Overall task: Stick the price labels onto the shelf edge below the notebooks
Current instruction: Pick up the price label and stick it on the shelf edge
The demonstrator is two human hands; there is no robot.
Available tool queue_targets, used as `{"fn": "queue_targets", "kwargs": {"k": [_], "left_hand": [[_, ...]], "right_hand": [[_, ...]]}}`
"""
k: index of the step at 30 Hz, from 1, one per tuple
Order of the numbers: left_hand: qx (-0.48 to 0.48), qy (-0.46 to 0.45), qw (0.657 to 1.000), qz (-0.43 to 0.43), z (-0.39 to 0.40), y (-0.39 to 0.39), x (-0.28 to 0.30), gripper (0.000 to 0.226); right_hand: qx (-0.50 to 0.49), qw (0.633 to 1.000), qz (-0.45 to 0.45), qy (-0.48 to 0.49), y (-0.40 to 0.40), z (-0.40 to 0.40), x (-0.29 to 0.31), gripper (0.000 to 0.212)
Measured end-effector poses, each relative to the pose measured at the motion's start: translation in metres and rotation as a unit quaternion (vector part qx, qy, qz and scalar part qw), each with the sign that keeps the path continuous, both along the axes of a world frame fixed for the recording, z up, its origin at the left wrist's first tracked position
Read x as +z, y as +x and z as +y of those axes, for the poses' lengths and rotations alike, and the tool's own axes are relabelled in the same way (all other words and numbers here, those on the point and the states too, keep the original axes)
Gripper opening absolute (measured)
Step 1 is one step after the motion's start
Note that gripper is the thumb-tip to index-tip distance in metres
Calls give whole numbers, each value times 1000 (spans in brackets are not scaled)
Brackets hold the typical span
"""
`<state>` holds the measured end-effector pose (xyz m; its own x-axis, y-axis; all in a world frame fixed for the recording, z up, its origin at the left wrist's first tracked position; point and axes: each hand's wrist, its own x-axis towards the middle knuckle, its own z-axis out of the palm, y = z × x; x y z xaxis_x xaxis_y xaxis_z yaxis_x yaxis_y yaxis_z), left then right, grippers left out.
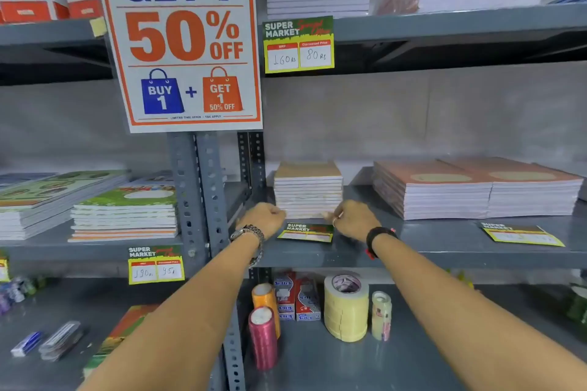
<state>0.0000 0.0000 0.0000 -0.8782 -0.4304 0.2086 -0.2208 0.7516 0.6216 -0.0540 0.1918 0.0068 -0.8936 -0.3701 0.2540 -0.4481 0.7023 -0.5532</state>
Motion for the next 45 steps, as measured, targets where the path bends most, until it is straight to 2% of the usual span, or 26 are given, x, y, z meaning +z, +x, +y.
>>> {"fn": "queue_targets", "kwargs": {"k": [2, 5, 9, 13, 17, 19, 23, 28, 36, 45], "left_hand": [[-18, 55, 998, -14, -7, -10, -13, 18], [-10, 73, 997, -14, -12, -17, -29, 37], [0, 58, 998, 6, -8, -12, -28, 23], [-38, 144, 987, 58, -6, -4, -26, 28], [-100, 207, 963, 142, -9, 9, -28, 8], [-112, 191, 962, 158, -8, 21, -32, 13], [-131, 82, 974, 163, -6, 43, -44, 16], [-135, 29, 973, 187, -1, 56, -47, 8], [-158, -3, 957, 243, -4, 54, -57, 10], [-147, -27, 957, 248, -6, 50, -61, 20]], "right_hand": [[-2, 1000, -29, -9, -5, 0, -5, 47], [-12, 998, -48, -43, -11, 1, -13, 31], [-25, 998, -27, -50, -13, 0, -18, 15], [-22, 998, -4, -63, -9, 2, -19, 12], [-15, 996, 15, -81, 6, 12, -17, 15], [0, 996, 34, -82, 18, 20, -17, 15], [39, 996, 50, -60, 38, 34, -27, 14], [49, 994, 93, -22, 47, 35, -35, 13], [47, 990, 132, 4, 49, 35, -35, 10], [50, 988, 149, 16, 49, 31, -38, 12]]}}
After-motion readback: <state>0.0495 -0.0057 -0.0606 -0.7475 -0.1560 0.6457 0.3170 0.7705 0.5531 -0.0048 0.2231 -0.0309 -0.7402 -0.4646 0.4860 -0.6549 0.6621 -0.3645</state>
